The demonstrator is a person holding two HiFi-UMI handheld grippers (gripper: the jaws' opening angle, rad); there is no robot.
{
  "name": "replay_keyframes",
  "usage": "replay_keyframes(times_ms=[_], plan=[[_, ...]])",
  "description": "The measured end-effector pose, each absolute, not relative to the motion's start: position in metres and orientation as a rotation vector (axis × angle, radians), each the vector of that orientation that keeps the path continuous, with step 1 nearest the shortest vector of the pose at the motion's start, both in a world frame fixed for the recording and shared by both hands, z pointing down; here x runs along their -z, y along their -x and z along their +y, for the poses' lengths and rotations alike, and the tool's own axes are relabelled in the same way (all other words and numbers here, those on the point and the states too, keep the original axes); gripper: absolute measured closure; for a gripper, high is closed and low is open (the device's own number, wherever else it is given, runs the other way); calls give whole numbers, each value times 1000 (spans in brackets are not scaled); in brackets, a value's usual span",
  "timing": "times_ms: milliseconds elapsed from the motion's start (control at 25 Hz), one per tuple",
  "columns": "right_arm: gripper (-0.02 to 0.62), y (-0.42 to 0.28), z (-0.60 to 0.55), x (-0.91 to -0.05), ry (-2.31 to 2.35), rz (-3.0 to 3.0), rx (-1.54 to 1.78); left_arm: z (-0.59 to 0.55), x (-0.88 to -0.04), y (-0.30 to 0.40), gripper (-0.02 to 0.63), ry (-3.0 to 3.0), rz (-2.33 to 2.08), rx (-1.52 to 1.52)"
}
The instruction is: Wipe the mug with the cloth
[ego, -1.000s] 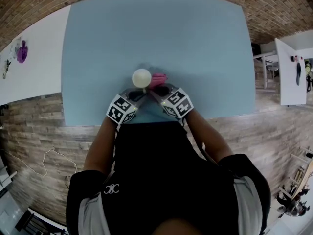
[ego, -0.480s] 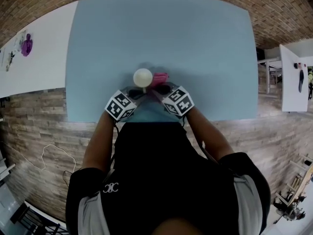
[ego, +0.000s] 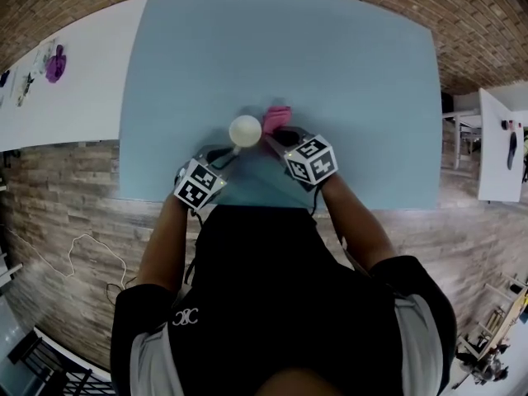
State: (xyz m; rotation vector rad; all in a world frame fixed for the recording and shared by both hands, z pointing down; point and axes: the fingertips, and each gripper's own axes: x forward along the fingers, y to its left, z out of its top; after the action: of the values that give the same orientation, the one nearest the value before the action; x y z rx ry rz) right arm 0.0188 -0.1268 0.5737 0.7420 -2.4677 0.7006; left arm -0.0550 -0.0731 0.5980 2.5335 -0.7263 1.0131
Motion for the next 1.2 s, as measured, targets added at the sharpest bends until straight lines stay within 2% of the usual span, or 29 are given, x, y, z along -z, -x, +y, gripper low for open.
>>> replay_keyframes(times_ms=[440, 560, 760, 1200], plan=[[555, -19, -116, -576, -698, -2465, -679, -111, -602, 108, 512, -2324, -1349, -914], [555, -18, -127, -563, -706, -2503, -701, -120, -603, 110, 559, -2292, -1428, -919], [555, -11, -153, -527, -690, -2625, -840, -134, -602, 108, 565, -2309, -1452, -932], [555, -10, -135, -583, -704, -2503, -1174, -139, -601, 106, 566, -2329, -1447, -924]])
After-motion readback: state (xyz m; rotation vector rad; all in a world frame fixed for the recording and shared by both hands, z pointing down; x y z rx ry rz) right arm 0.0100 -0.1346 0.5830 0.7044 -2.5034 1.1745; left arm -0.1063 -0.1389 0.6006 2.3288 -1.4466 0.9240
